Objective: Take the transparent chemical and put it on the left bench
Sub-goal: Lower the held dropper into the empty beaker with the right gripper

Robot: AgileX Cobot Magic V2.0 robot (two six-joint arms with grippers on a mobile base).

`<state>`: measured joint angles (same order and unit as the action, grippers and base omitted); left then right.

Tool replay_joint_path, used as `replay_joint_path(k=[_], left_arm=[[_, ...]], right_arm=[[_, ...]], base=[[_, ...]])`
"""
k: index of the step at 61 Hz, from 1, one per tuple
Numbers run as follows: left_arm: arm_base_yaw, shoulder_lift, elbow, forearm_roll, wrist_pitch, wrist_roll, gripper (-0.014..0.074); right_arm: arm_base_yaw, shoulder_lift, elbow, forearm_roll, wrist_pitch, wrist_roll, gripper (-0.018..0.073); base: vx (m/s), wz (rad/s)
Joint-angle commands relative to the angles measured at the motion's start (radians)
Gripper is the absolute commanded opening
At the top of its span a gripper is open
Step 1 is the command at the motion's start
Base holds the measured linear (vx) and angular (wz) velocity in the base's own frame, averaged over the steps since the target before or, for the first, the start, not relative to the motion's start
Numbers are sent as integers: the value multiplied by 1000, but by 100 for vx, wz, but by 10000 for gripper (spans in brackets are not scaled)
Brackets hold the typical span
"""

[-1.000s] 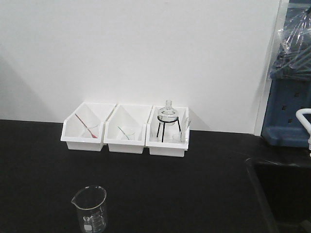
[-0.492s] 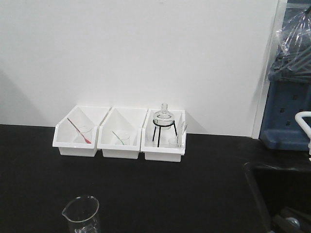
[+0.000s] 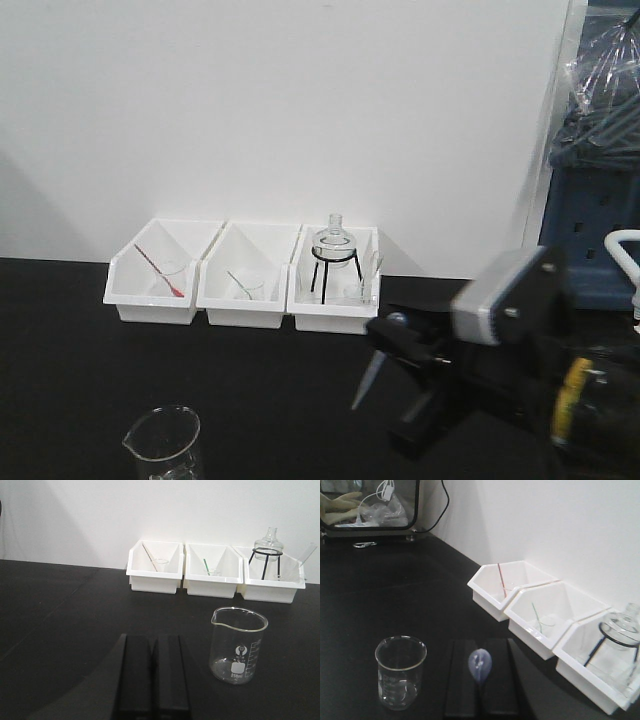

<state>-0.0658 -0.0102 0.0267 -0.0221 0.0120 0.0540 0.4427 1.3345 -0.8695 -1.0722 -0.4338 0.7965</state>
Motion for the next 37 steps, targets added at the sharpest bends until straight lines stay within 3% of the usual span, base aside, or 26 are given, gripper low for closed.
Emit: replay_joint_path(k=[1, 7, 14, 27, 37], left_arm=[[-2, -19, 16, -1, -78, -8, -3], [-2, -19, 16, -1, -78, -8, -3], [-2, -19, 16, -1, -78, -8, -3], [-2, -19, 16, -1, -78, -8, -3], [-2, -19, 16, -1, -78, -8, -3]], right_arm=[[95, 83, -131, 181, 39, -151, -1], [170, 221, -242, 260, 8, -282, -1], [218, 355, -386, 305, 0, -352, -1], [255, 519, -577, 314, -3, -349, -1], [265, 602, -630, 313, -52, -280, 2]], base=[[0, 0], [0, 0], [0, 0], [0, 0], [0, 0]])
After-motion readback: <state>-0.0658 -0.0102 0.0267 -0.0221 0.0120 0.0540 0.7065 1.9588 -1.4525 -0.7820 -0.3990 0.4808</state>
